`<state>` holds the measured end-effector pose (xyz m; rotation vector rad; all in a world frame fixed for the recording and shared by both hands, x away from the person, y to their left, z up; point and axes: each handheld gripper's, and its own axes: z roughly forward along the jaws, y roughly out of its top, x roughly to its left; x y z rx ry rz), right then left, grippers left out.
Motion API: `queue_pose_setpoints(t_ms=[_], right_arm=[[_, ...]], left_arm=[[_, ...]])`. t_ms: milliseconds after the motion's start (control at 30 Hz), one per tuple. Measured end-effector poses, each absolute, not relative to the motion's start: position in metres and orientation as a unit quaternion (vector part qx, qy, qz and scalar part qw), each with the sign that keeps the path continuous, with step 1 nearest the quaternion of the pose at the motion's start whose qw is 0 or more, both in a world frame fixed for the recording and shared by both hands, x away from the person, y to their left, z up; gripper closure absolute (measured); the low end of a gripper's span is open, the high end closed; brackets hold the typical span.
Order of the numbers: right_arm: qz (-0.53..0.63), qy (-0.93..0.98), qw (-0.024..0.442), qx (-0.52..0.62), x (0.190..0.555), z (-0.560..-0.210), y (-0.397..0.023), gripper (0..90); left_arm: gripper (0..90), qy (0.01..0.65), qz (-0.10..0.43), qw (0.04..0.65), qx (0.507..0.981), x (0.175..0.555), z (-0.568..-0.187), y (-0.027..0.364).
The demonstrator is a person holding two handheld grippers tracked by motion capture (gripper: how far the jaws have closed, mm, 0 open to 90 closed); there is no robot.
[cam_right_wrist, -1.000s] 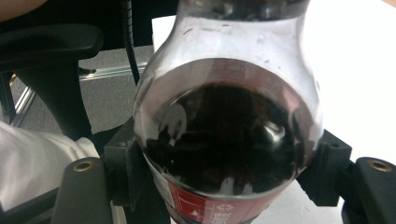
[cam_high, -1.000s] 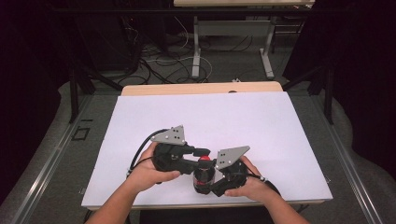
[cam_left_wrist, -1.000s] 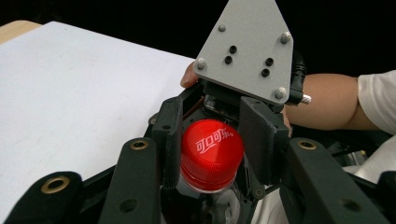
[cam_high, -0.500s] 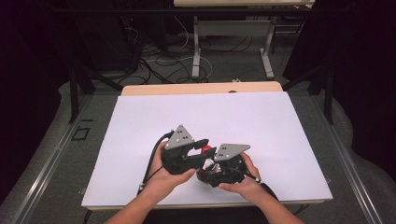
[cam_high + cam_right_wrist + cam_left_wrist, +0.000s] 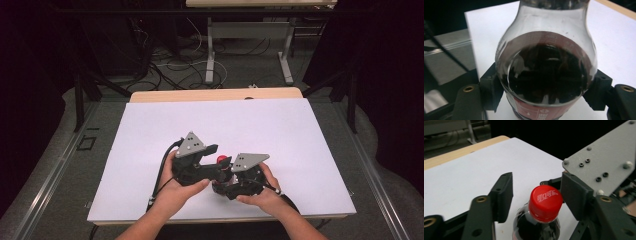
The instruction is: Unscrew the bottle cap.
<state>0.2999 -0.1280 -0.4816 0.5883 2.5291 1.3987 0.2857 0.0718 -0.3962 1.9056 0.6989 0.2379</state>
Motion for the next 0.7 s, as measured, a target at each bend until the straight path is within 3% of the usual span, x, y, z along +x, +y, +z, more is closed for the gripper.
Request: queue_pose_setpoints(t_ms=[67,200,500,700], right_arm=[[0.481,0.854,0.082,0.181,0.301,-0.480,-0.131,29.1],[0.475,0.863,0.075,0.155,0.299,-0.479,-0.132,29.1],[0.487,0.868,0.029,0.089,0.292,-0.476,-0.129,29.1],[0.487,0.870,0.015,0.076,0.289,-0.477,-0.128,29.1]], left_arm=[[38.9,0.263,0.079,0.529,0.803,0.288,-0.394,0.079],[42.0,0.187,0.030,0.534,0.824,0.287,-0.392,0.088],[45.6,0.134,-0.031,0.536,0.833,0.289,-0.397,0.087],[60.4,0.121,-0.035,0.529,0.839,0.291,-0.399,0.091]])
